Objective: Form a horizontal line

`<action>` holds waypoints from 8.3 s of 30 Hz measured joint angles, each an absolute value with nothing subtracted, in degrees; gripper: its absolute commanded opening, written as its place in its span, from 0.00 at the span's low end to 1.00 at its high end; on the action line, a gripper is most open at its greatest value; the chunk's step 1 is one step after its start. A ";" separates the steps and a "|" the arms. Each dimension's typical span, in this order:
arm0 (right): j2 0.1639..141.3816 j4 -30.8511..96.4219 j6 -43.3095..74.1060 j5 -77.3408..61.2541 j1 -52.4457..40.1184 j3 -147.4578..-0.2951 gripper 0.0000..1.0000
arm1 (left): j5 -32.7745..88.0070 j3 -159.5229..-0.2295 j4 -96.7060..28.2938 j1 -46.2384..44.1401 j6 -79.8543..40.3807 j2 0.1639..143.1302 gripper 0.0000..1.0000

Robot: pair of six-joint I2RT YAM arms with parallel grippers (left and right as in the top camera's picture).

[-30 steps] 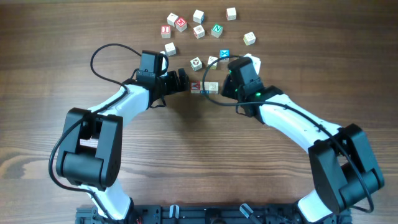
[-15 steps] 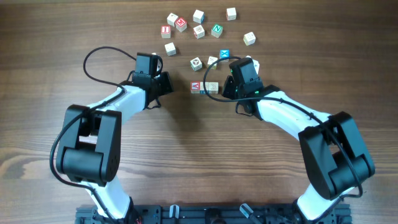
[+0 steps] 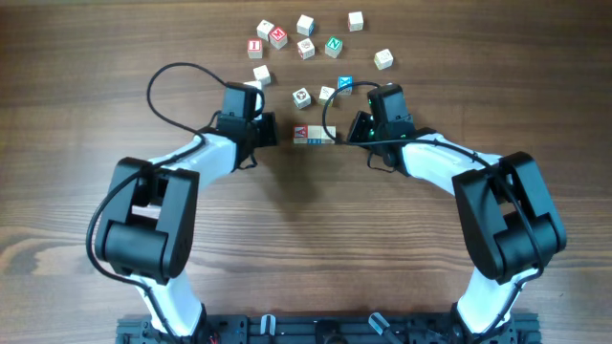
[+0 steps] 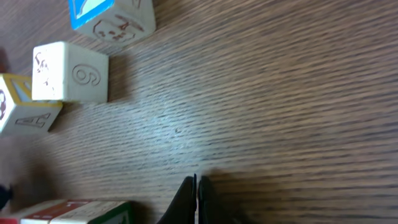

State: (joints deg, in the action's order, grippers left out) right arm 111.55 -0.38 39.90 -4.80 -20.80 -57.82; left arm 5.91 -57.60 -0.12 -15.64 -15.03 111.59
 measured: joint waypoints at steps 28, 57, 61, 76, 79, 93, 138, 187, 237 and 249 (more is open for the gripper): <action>111.59 -3.97 38.28 -8.99 -22.20 -57.82 0.05 | 6.87 -57.82 3.44 -17.80 -14.02 113.10 0.04; 113.32 -6.52 37.21 -12.10 -22.26 -57.82 0.05 | 10.81 -58.26 2.24 -17.82 -13.08 113.32 0.04; 113.32 -6.50 37.17 -12.51 -22.37 -57.82 0.05 | 11.86 -58.41 1.54 -17.85 -12.86 113.32 0.04; 113.32 -6.50 37.17 -13.06 -22.44 -57.82 0.05 | 13.41 -58.63 0.21 -17.85 -12.69 113.30 0.04; 113.32 -6.48 37.17 -13.06 -22.59 -57.82 0.05 | 13.41 -58.63 0.19 -17.85 -12.69 113.30 0.04; 113.32 -6.48 36.97 -13.08 -22.81 -57.82 0.05 | 13.41 -58.63 0.08 -17.85 -12.71 113.30 0.04; 105.03 7.09 35.03 -6.22 -33.08 -57.95 0.04 | 13.47 -59.77 -9.89 -7.11 -54.48 111.59 0.21; 110.74 -1.45 26.65 -5.96 -33.63 -58.02 0.05 | 11.84 -59.86 -11.14 -7.38 -54.81 111.46 0.05; 111.92 -3.79 26.65 -5.96 -33.71 -58.02 0.05 | 11.81 -59.86 -11.14 -7.38 -54.81 111.46 0.05; 111.92 0.36 26.74 -5.45 -33.74 -58.48 0.05 | 11.51 -59.86 -11.25 -7.38 -54.81 111.44 0.06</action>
State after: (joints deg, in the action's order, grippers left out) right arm 111.92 0.36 26.74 -5.45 -33.74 -58.48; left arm 11.51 -59.86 -11.25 -7.38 -54.81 111.44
